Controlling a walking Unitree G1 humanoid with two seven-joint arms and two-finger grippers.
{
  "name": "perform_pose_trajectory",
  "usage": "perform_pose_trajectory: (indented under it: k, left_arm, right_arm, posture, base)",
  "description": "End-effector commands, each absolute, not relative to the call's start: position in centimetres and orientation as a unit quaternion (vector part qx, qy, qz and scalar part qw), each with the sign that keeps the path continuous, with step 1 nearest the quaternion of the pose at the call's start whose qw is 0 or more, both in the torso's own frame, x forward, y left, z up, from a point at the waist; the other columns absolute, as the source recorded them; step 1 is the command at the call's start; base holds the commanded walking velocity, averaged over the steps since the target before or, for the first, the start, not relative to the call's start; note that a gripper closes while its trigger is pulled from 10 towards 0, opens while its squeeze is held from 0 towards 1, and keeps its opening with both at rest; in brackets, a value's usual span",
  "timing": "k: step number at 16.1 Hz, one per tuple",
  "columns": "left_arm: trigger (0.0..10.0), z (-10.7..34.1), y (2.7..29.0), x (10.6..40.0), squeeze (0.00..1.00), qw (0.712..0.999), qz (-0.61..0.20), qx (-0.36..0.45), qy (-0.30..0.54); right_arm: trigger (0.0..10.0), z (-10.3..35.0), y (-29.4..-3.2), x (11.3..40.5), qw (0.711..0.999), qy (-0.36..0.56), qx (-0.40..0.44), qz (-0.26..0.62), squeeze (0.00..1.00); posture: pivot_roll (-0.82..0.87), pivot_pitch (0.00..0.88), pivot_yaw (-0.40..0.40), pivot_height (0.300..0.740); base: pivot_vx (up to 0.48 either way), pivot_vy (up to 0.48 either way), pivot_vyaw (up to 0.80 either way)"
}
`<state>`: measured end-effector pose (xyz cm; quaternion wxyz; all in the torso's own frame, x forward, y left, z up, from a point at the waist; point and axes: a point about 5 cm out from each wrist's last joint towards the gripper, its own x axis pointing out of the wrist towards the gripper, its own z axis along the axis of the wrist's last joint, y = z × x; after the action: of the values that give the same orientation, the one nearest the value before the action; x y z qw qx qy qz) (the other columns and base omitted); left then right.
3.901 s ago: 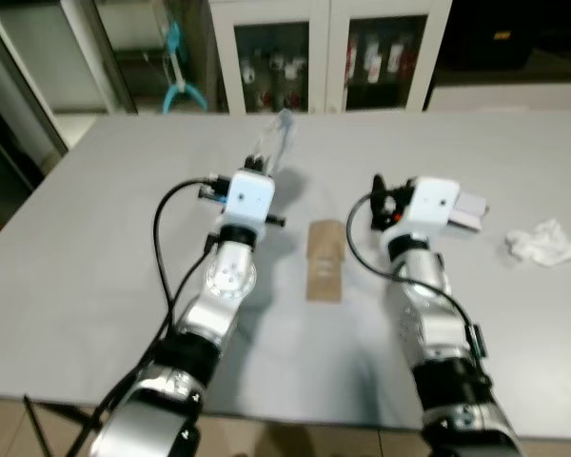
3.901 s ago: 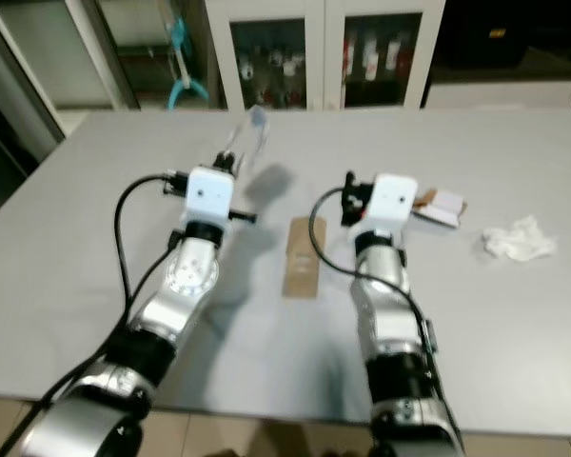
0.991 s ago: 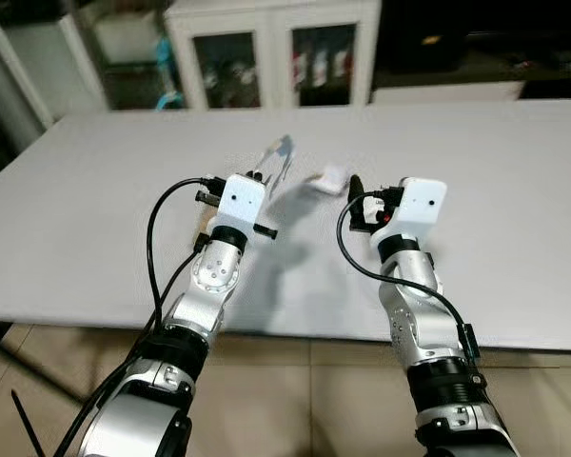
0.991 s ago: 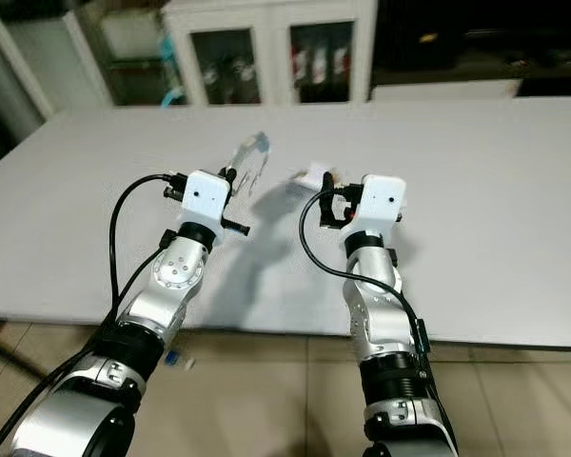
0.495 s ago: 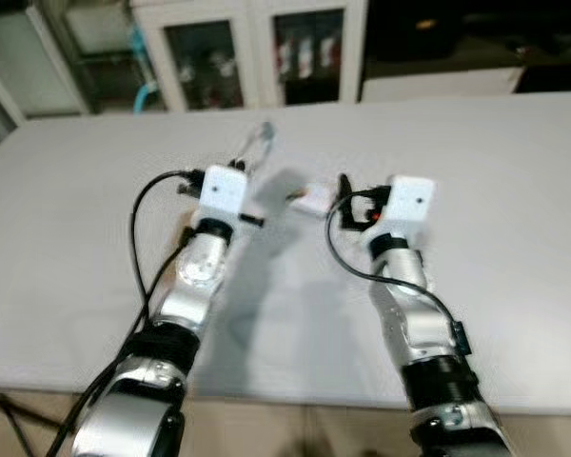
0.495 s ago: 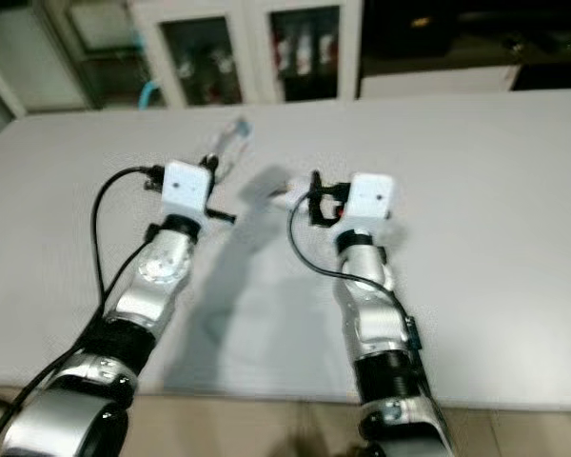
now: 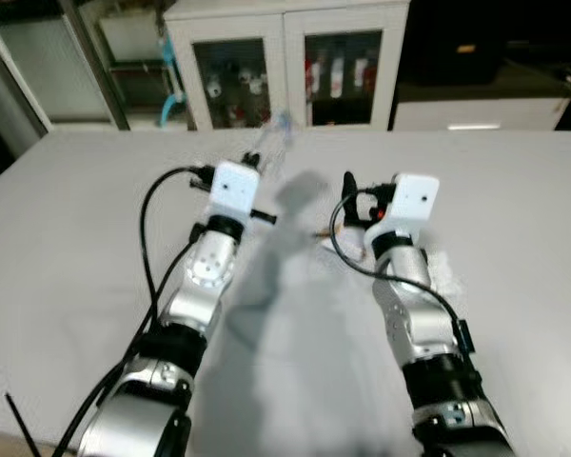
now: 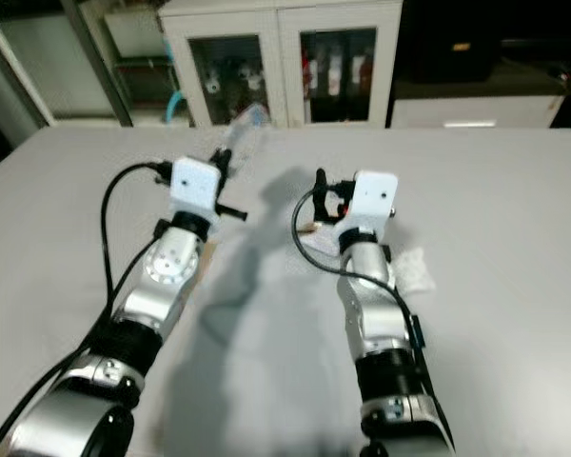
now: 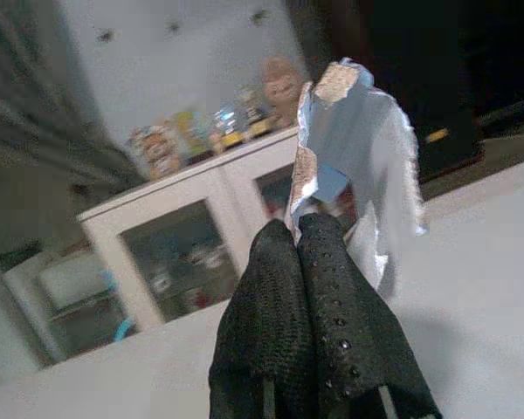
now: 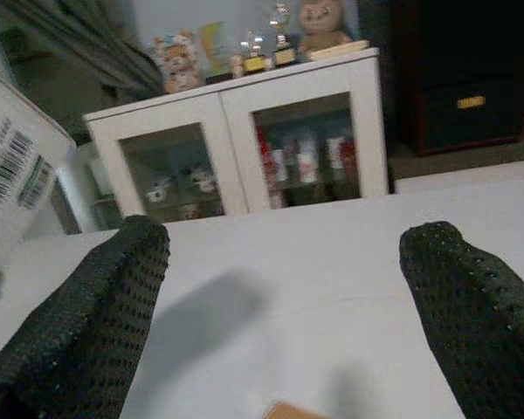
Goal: Picking trash to rubbish bin
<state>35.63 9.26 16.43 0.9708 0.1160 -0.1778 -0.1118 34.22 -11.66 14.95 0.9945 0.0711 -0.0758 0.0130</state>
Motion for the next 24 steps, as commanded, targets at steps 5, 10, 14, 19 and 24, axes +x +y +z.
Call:
perform_pose_trajectory:
  k: [5, 10, 14, 19, 24]
  left_arm:
    - [10.0, 17.4, 9.1, 35.7, 0.0, 0.967, -0.123, 0.11, -0.194]
    - [10.0, 17.9, 9.3, 36.0, 0.0, 0.966, -0.127, 0.112, -0.198]
    - [10.0, 18.0, 9.3, 36.0, 0.0, 0.964, -0.139, 0.112, -0.196]
    - [10.0, 17.6, 8.7, 35.8, 0.0, 0.96, -0.179, 0.116, -0.18]
    - [10.0, 17.3, 8.3, 35.6, 0.0, 0.957, -0.202, 0.116, -0.173]
  right_arm:
    - [10.0, 15.1, -11.9, 34.3, 0.995, -0.072, 0.074, 0.011, 0.0]
    - [10.0, 15.3, -11.8, 34.3, 0.995, -0.069, 0.053, 0.043, 0.0]
    - [10.0, 15.3, -13.0, 34.2, 0.995, -0.068, 0.062, 0.034, 0.91]
    - [10.0, 13.4, -15.2, 34.3, 0.996, 0.011, -0.084, -0.005, 0.0]
    - [10.0, 13.2, -16.2, 33.9, 0.991, 0.031, -0.128, 0.002, 0.0]
  posture:
    - [0.03, 0.006, 0.101, 0.74]
    - [0.02, 0.007, 0.108, 0.74]
    - [0.02, 0.013, 0.112, 0.74]
    - [0.02, 0.024, 0.115, 0.74]
    - [0.01, 0.03, 0.121, 0.74]
  base:
    - [0.0, 0.0, 0.0]
    - [0.0, 0.0, 0.0]
    - [0.0, 0.0, 0.0]
    - [0.0, 0.0, 0.0]
    - [0.0, 0.0, 0.0]
